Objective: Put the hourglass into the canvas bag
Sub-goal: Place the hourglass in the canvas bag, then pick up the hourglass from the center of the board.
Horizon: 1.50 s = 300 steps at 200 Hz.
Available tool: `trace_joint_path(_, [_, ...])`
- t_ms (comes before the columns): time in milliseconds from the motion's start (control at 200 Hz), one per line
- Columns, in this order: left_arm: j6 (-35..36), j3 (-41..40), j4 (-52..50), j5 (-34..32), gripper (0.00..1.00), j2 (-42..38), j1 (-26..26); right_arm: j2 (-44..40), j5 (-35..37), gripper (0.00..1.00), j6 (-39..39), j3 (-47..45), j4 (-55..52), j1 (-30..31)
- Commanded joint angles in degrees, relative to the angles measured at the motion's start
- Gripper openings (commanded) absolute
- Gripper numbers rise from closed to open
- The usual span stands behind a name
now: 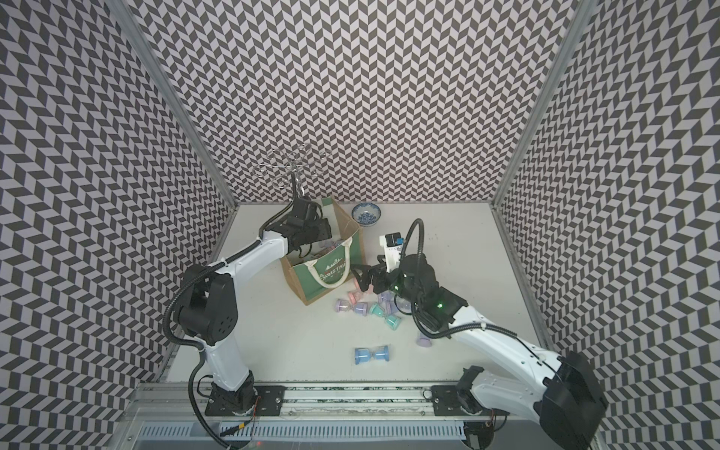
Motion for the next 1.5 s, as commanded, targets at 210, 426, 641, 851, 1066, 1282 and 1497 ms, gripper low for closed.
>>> trace_joint_path(210, [1.29, -1.56, -0.22, 1.03, 0.72, -10.61, 0.36, -4.74, 1.25, 0.99, 0.86, -1.54, -1.88, -0.27])
trace_joint_path(426, [2.77, -5.03, 1.38, 3.55, 0.73, -19.18, -0.58, -6.6, 1.17, 0.99, 1.23, -1.41, -5.26, -0.34])
trace_joint_path(641, [5.53, -12.08, 6.42, 1.28, 0.73, -30.53, -3.58, -9.08, 0.99, 0.99, 1.81, -1.76, -10.13, -0.36])
trace_joint_path(851, [9.82, -15.19, 5.47, -1.53, 0.75, -38.54, -11.04, -11.68, 2.47, 0.99, 2.74, -1.85, -16.28, -0.36])
trace_joint_path(1066, [11.57, -21.5, 5.47, -1.11, 0.76, -45.43, -21.23, -13.79, 3.89, 0.99, 4.64, -2.81, -21.63, -0.53])
trace_joint_path(1282, [11.23, -29.92, 6.3, 1.7, 0.76, -47.71, -29.17, -14.36, 3.44, 0.99, 7.63, -3.72, -28.29, -0.53])
trace_joint_path(1497, [9.71, -35.07, 4.48, 4.31, 0.76, -44.85, -36.65, -16.94, 1.57, 0.99, 7.48, -4.72, -31.41, -0.53])
